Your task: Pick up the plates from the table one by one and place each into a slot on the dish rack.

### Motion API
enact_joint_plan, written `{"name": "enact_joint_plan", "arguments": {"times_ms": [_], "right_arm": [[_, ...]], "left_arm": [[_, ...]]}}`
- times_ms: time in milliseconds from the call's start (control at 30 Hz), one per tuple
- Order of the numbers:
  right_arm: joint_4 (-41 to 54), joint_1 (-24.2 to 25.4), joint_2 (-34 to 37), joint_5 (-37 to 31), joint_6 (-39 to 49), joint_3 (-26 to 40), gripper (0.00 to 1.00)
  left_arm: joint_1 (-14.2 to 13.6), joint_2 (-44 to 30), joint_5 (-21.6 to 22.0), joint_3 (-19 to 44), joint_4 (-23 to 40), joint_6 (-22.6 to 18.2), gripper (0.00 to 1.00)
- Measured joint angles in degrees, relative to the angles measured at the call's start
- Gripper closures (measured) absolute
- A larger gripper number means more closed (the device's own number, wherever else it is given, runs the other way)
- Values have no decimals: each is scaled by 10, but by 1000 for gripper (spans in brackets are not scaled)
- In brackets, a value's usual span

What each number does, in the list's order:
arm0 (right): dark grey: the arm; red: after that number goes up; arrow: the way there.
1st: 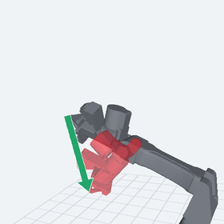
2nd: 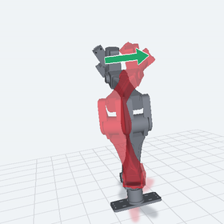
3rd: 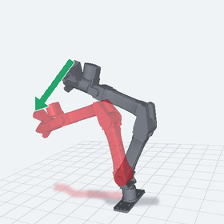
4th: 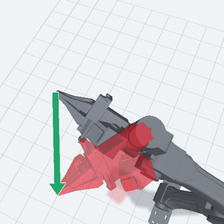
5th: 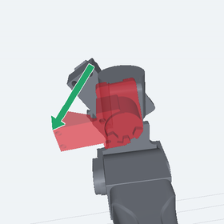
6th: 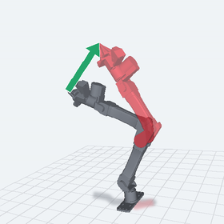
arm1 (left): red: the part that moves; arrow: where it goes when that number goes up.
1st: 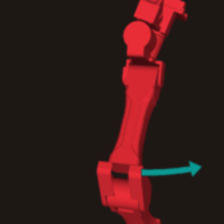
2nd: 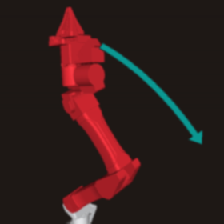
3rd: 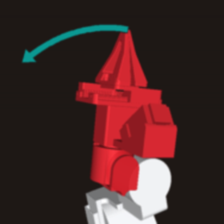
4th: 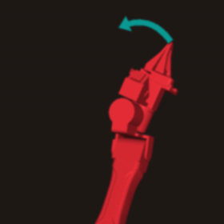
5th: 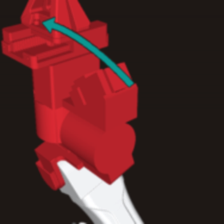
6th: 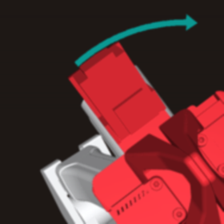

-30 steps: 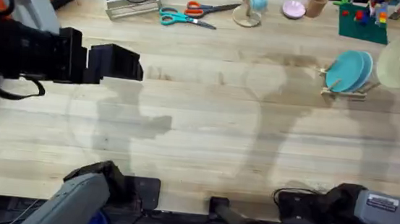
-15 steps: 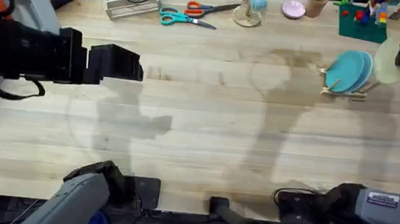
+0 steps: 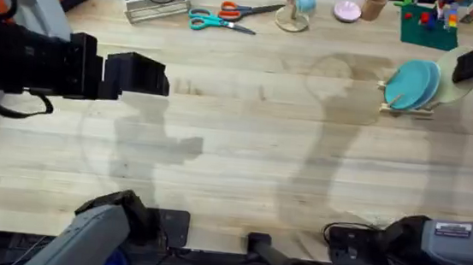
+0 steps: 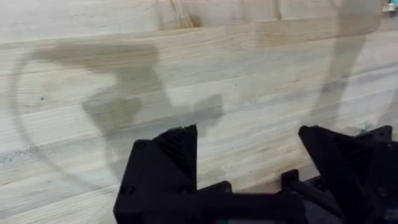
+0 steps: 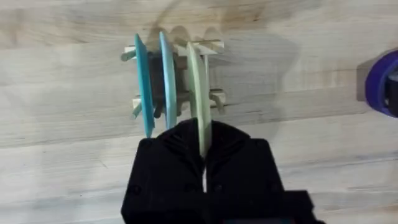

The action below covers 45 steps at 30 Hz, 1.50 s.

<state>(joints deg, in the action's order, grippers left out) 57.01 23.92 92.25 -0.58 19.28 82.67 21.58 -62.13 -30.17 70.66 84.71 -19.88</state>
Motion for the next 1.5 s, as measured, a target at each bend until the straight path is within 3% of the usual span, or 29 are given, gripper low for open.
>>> {"name": "enact_joint_plan", "arguments": {"times_ms": [767, 1000, 1500], "right_arm": [[-15, 0, 68, 6, -26, 0, 970], [-17, 0, 68, 6, -28, 0, 831], [-15, 0, 53, 6, -28, 10, 792]], "left_arm": [[0, 0, 0, 0, 0, 0, 6], [0, 0, 0, 0, 0, 0, 4], [0, 0, 0, 0, 0, 0, 6]]}}
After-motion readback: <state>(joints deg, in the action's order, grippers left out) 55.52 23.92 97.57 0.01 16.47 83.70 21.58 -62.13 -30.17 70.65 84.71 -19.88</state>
